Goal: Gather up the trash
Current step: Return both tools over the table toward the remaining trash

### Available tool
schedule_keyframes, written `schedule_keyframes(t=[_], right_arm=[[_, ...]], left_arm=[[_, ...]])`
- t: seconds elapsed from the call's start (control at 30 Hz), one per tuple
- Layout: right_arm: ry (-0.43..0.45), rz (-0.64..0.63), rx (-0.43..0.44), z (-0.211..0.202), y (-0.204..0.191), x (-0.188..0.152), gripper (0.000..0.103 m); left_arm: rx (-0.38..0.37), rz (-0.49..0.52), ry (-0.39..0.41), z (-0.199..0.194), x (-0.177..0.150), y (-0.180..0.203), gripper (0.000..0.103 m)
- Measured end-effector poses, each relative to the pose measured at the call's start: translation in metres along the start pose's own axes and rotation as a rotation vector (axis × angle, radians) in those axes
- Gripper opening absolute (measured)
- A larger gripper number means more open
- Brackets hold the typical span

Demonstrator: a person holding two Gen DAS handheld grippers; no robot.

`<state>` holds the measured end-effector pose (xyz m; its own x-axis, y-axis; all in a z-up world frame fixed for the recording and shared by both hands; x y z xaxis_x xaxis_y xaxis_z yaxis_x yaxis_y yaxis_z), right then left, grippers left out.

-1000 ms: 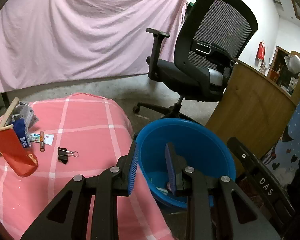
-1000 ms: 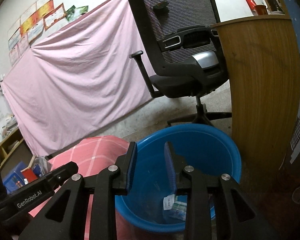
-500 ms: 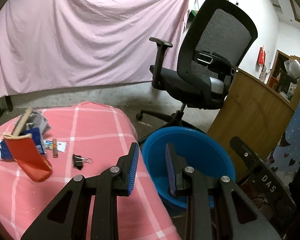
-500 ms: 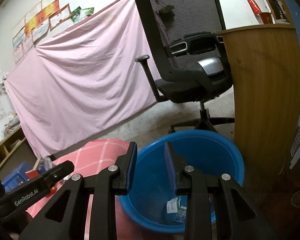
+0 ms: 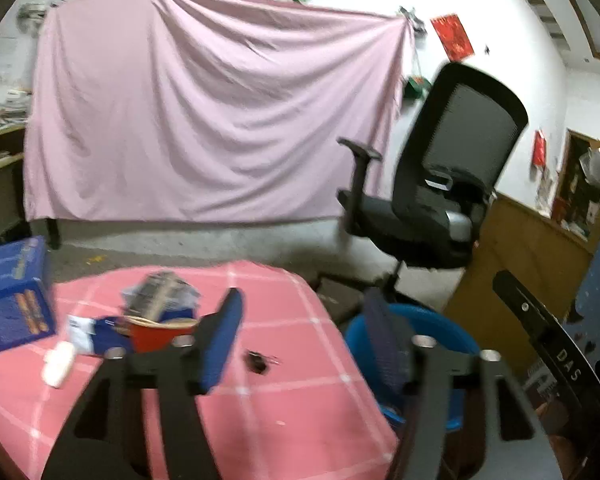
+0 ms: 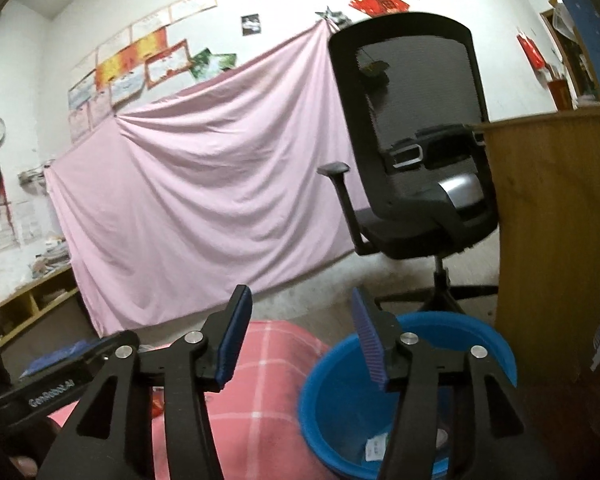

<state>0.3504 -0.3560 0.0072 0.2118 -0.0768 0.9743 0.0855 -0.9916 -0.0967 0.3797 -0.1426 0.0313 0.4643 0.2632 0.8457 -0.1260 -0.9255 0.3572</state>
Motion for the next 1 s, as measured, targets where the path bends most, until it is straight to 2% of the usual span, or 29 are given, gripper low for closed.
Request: schedule_keyframes(t=[0.03, 0.07, 0.1, 0.13, 0.27, 0.5, 0.8, 1.0], right_arm=[[0.006, -0.003, 0.001, 0.000, -0.003, 0.001, 0.062], [0.016, -0.006, 0.004, 0.000, -0.008, 0.002, 0.075], [0.029, -0.008, 0.006, -0.001, -0.011, 0.004, 0.084], [0.048, -0.010, 0.010, -0.002, -0.016, 0.006, 0.085], [0.094, -0.032, 0.029, -0.005, -0.033, 0.011, 0.103], [0.159, -0.134, 0.088, -0.008, -0.078, 0.016, 0.103], [0.222, -0.278, 0.142, -0.016, -0.136, 0.010, 0.103], [0.216, -0.358, 0.164, -0.013, -0.164, 0.001, 0.103]], left_arm=[[0.007, -0.012, 0.027, -0.007, 0.004, -0.008, 0.078], [0.011, -0.024, 0.050, -0.013, 0.006, -0.015, 0.085], [0.022, -0.038, 0.078, -0.020, 0.009, -0.023, 0.096], [0.036, -0.056, 0.114, -0.028, 0.013, -0.032, 0.101], [0.077, -0.068, 0.207, -0.053, 0.023, -0.062, 0.101], [0.145, -0.035, 0.305, -0.086, 0.027, -0.101, 0.101], [0.216, -0.006, 0.369, -0.108, 0.017, -0.143, 0.101], [0.259, 0.024, 0.393, -0.115, 0.011, -0.166, 0.101]])
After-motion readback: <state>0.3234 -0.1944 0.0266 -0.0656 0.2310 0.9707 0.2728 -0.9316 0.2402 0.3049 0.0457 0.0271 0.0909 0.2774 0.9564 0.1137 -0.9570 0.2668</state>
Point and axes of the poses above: each gripper's, at about its wrist camera, not at the fingertips, and z roughly the way its jaws point, y to its right, x to its top, the point moved 5 cm from there along z, roughly the way its jaws point, and after that the axes turned 11 degrees about -z, right-handed, at the moved point
